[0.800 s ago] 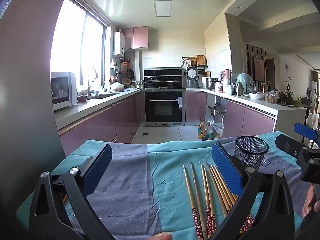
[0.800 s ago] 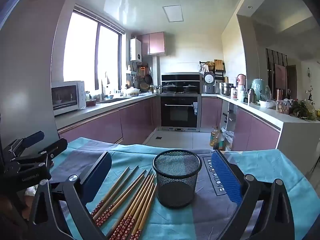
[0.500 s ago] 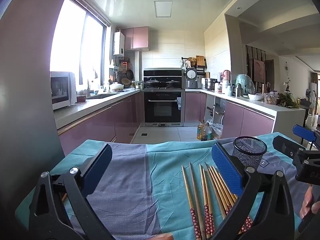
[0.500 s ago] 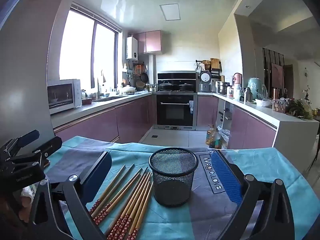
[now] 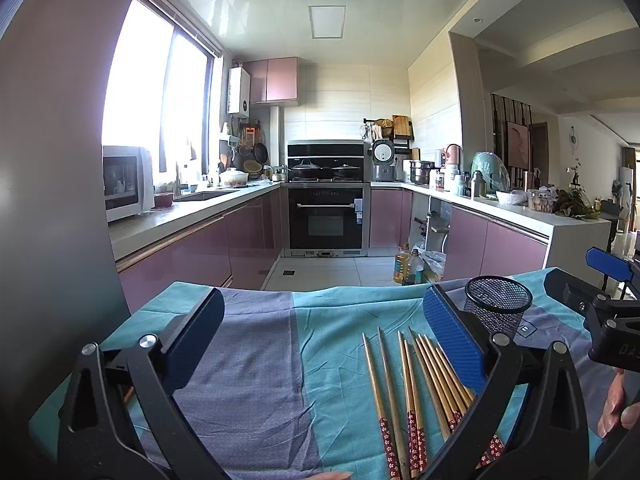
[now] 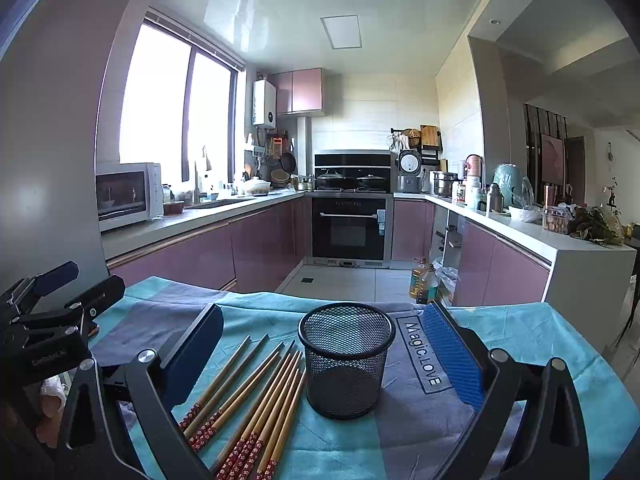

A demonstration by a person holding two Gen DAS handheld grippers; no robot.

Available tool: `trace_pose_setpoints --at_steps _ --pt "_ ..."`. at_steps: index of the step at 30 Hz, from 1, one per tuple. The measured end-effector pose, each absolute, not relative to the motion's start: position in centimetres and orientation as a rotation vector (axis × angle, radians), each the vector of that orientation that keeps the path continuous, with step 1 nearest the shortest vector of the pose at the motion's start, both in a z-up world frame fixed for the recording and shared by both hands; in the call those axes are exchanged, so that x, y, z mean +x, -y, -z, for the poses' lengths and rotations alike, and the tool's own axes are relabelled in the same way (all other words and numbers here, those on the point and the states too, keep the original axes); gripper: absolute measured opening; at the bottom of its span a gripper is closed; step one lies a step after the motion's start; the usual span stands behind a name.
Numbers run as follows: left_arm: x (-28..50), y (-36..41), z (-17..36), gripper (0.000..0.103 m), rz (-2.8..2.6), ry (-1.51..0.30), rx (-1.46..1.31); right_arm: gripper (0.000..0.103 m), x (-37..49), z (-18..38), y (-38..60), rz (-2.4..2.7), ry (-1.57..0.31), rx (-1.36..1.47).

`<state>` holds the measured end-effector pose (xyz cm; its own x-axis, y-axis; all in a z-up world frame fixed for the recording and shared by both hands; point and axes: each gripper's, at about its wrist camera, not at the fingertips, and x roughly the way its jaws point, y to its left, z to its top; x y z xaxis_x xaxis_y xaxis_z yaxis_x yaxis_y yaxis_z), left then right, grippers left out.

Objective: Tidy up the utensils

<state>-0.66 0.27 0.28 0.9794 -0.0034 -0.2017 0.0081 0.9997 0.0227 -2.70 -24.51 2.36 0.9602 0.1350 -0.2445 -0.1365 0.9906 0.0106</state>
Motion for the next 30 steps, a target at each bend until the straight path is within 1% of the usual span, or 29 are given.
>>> trace_pose_setpoints --at_steps 30 --pt "-0.92 0.07 -0.58 0.098 0.002 -0.171 0.027 0.097 -2.79 -2.06 24.4 -0.139 -0.235 -0.004"
